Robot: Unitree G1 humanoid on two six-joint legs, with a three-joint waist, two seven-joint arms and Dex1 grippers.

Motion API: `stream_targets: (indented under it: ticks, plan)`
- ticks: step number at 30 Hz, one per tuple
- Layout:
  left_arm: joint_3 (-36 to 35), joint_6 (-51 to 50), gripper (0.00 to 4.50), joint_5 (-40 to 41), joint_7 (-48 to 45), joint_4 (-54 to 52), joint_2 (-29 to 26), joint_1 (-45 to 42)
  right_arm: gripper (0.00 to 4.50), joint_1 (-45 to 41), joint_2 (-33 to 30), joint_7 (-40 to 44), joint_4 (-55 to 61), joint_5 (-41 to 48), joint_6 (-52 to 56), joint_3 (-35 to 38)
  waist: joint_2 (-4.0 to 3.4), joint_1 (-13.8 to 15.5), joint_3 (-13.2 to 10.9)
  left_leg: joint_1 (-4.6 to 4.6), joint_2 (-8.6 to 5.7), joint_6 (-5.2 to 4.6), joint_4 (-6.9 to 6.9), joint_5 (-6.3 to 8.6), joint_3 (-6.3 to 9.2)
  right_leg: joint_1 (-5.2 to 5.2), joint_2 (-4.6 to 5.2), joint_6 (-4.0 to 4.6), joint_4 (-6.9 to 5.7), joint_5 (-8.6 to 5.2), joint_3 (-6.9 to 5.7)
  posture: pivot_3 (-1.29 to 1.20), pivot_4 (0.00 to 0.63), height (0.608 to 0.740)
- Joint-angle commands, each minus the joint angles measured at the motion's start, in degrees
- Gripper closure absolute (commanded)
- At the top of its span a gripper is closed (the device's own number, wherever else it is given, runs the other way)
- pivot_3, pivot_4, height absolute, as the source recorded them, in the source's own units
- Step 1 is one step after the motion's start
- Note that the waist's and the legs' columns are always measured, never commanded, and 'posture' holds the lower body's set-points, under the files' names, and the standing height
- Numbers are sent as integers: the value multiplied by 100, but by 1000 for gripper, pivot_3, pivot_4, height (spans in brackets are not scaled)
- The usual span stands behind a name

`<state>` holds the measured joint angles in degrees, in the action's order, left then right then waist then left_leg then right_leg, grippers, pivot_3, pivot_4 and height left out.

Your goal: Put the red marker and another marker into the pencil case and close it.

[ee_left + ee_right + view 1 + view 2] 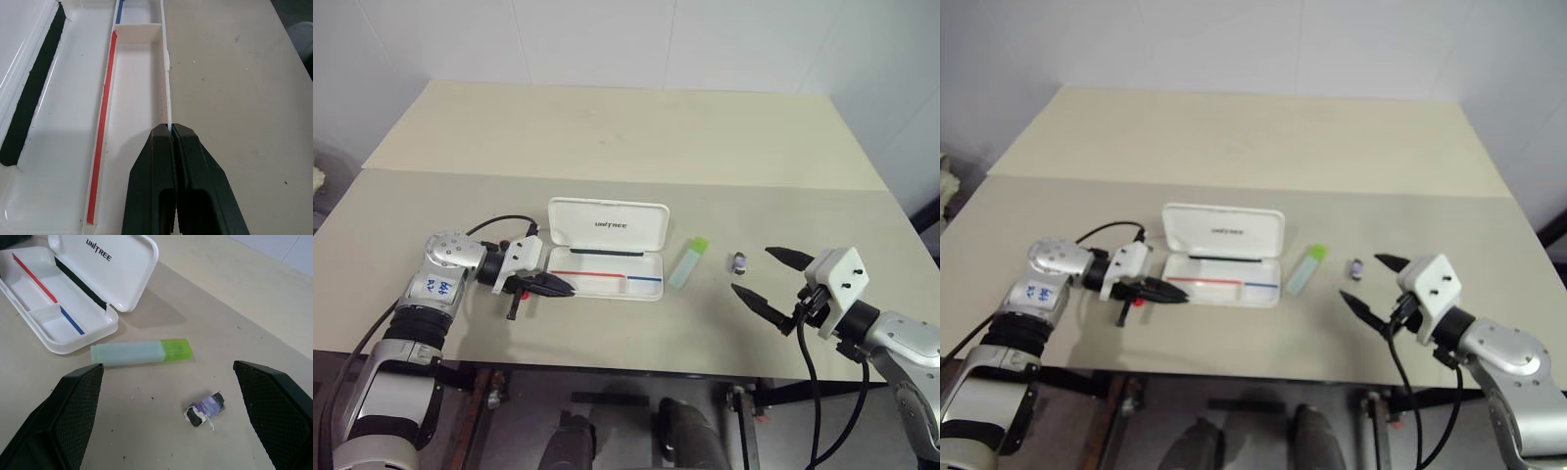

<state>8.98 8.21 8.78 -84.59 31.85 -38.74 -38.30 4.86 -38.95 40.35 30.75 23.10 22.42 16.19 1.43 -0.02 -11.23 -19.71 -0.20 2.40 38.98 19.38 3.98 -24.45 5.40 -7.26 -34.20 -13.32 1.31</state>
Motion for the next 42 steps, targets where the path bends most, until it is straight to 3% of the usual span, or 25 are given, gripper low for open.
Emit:
stream_targets:
  ticks: [1, 12, 13, 25, 42]
  plan:
    - [-73, 7, 3841, -15, 79, -33, 1, -145, 0, -49, -26, -19, 54, -11, -123, 55, 0, -5, 0, 0, 0, 0, 0, 0, 0, 0, 0, -1, 1, 1, 0, 0, 150, 740]
    - [-176, -194, 212, 117, 90, -392, -93, -214, 0, -225, -10, 17, -92, -76, -164, -39, 0, -9, 0, 0, 0, -8, -8, 5, -1, -1, -1, -2, 8, 1, 0, 0, 150, 740]
    - [-199, -256, 31, 165, 89, -500, -100, -195, 0, -234, -11, 34, -100, -80, -169, -51, 0, 1, 0, 0, 0, -9, -8, 5, -1, -2, 0, -2, 8, 1, 0, 0, 150, 740]
    - [-472, -1477, 31, 752, 404, -2619, -350, 785, 0, -322, -19, 187, -253, -57, -283, -162, -2, -23, -1, 0, 3, -28, -33, 18, -9, -6, -1, -5, 31, 2, 4, 0, 150, 740]
    - [-590, -1747, 31, 808, 712, -3229, -628, 1713, 0, -730, -57, 434, -797, -140, -573, -412, -4, -18, -2, 8, 3, -28, -61, 18, -15, -7, 0, -2, 44, 0, 6, 0, 150, 740]
